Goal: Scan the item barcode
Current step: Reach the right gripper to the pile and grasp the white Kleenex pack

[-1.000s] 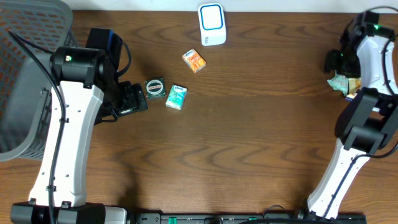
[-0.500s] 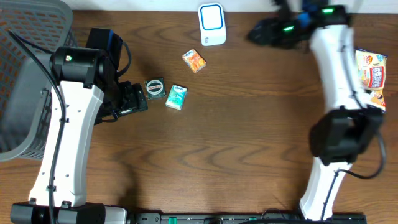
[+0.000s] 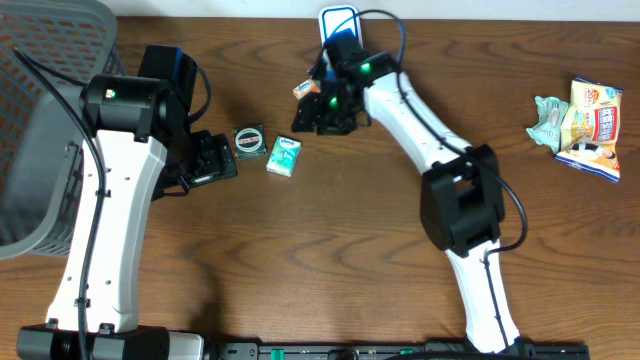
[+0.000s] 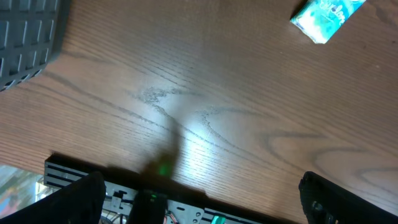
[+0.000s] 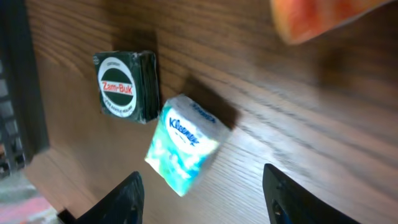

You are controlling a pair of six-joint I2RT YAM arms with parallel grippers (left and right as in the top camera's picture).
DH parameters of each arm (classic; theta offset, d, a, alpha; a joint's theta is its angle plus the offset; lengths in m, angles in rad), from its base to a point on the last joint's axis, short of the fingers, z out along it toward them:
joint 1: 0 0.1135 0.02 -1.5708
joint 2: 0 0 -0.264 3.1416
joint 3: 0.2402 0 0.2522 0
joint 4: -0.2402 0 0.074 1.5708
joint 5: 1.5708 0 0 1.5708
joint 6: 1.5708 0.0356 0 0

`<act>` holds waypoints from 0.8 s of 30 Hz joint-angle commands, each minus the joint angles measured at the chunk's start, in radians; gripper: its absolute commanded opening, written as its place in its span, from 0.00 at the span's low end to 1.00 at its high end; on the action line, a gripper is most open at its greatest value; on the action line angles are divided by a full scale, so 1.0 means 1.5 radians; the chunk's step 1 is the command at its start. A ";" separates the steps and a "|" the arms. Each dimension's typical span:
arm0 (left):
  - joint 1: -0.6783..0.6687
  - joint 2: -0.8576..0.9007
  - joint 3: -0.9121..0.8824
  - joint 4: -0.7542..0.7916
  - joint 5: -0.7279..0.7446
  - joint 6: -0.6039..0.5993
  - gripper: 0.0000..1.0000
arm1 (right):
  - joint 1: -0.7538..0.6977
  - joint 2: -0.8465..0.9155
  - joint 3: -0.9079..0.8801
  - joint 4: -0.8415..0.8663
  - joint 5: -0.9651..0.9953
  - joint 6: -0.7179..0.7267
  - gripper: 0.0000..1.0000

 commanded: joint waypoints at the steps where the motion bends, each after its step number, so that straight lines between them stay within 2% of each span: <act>1: 0.002 0.003 -0.001 -0.002 -0.008 -0.002 0.98 | 0.019 0.024 0.000 0.012 0.012 0.105 0.55; 16: 0.002 0.003 -0.001 -0.002 -0.008 -0.002 0.98 | 0.060 0.084 -0.014 0.032 0.012 0.157 0.50; 24: 0.002 0.003 -0.001 -0.002 -0.008 -0.002 0.97 | 0.063 0.087 -0.018 0.031 0.043 0.157 0.33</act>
